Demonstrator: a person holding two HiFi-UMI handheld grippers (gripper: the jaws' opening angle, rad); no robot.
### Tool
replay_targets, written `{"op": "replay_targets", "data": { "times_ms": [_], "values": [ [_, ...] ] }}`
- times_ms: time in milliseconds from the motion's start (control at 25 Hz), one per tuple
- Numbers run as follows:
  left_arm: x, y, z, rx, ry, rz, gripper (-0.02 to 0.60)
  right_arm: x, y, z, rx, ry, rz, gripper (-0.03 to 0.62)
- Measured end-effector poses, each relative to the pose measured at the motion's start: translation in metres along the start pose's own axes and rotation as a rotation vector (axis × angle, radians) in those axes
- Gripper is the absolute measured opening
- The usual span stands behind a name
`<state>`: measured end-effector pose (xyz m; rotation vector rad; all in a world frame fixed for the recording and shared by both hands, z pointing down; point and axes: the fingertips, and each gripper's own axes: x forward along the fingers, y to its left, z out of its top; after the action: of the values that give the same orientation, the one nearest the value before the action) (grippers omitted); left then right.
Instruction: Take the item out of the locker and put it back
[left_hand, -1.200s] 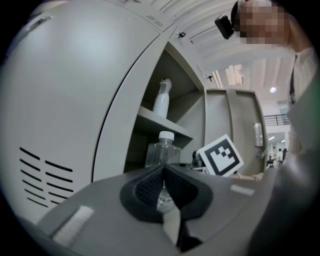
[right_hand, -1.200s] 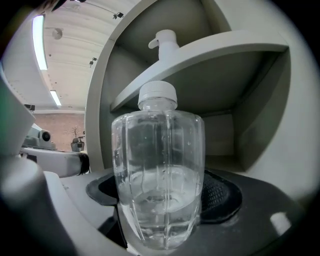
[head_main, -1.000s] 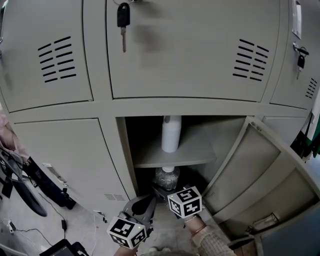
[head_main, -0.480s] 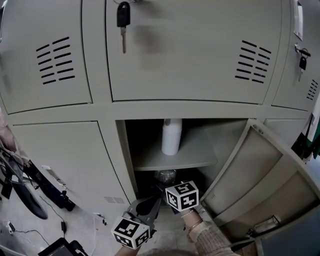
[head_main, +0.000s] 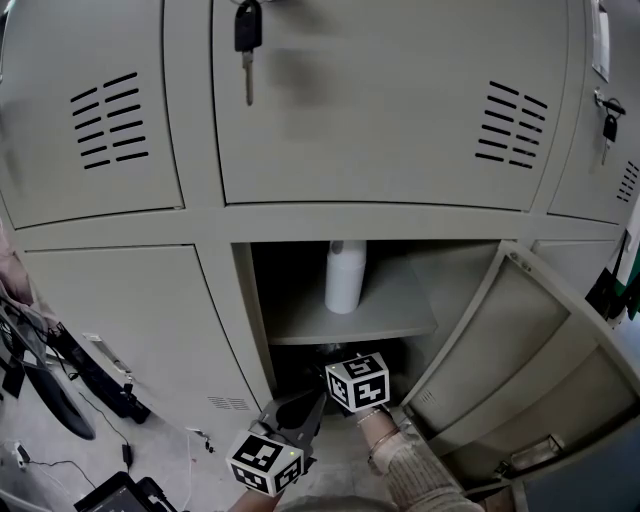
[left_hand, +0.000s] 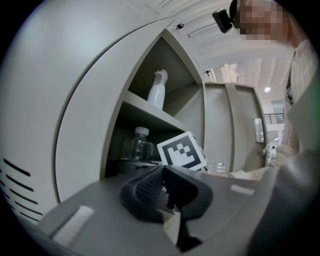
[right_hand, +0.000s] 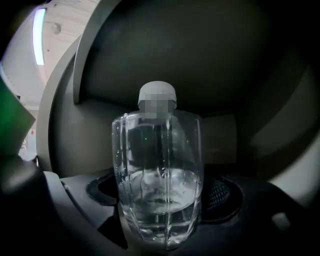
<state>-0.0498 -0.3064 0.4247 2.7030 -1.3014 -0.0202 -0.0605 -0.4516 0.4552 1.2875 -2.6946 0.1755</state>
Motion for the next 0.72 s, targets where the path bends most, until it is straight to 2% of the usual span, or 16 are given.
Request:
{"op": "replay_targets", "data": {
  "times_ms": [720],
  "values": [
    [-0.002,-0.005,0.001,0.002,-0.003,-0.009,0.008,0.012,-0.004,0.005,-0.011,-0.018,0.015,0.442]
  ]
}}
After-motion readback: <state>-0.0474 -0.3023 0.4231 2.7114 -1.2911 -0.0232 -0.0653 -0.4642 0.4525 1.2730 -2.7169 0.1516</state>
